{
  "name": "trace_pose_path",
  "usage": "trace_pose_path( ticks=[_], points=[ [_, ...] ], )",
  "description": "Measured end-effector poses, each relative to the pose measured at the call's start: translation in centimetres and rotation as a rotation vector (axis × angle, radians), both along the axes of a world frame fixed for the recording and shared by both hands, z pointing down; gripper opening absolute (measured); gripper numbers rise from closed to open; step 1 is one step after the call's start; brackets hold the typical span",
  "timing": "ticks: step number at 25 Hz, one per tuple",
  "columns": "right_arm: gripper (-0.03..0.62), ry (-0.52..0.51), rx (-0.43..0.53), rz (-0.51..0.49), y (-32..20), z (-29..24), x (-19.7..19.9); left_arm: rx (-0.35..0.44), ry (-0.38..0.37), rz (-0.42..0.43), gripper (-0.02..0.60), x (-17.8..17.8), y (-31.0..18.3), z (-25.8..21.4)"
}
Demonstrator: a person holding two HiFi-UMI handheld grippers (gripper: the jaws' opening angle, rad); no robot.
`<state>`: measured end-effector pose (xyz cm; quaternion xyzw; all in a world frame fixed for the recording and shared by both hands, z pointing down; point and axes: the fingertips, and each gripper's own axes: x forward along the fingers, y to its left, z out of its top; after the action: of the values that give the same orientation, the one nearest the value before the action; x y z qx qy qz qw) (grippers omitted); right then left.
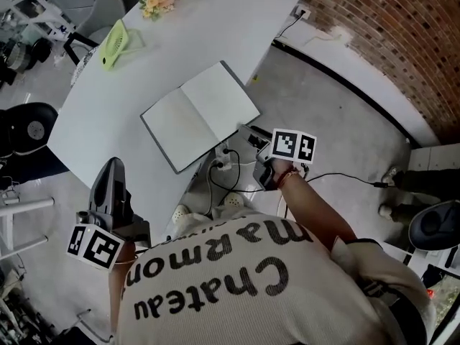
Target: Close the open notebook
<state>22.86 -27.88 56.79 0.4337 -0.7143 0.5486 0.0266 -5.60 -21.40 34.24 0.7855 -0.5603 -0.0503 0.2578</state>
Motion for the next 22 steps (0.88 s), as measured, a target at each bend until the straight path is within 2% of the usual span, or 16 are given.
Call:
trace_pose_path(
  ticks=[5,10,17,22],
  points=[
    [0.214,-0.069,-0.036,-0.021,-0.8,1.1,-0.2,-0.015,-0.053,-0.038,0.0,0.1,0.4,-0.2],
    [0.204,-0.091,-0.036,-0.052,-1.4,1.5,-1.1,-0.041,-0.048,-0.09,0.0,-0.5,0.9,0.7],
    [0.209,-0.079,-0.048,-0.073,-2.0,1.9,-0.6,-0.031,-0.058,-0.089,0.0,0.0,0.3,0.2],
    [0.173,-0.104,-0.022,-0.06,-2.0,1.4,-0.9,-0.033,-0.063,-0.083,0.0,0.2,0.1,0.1]
  ],
)
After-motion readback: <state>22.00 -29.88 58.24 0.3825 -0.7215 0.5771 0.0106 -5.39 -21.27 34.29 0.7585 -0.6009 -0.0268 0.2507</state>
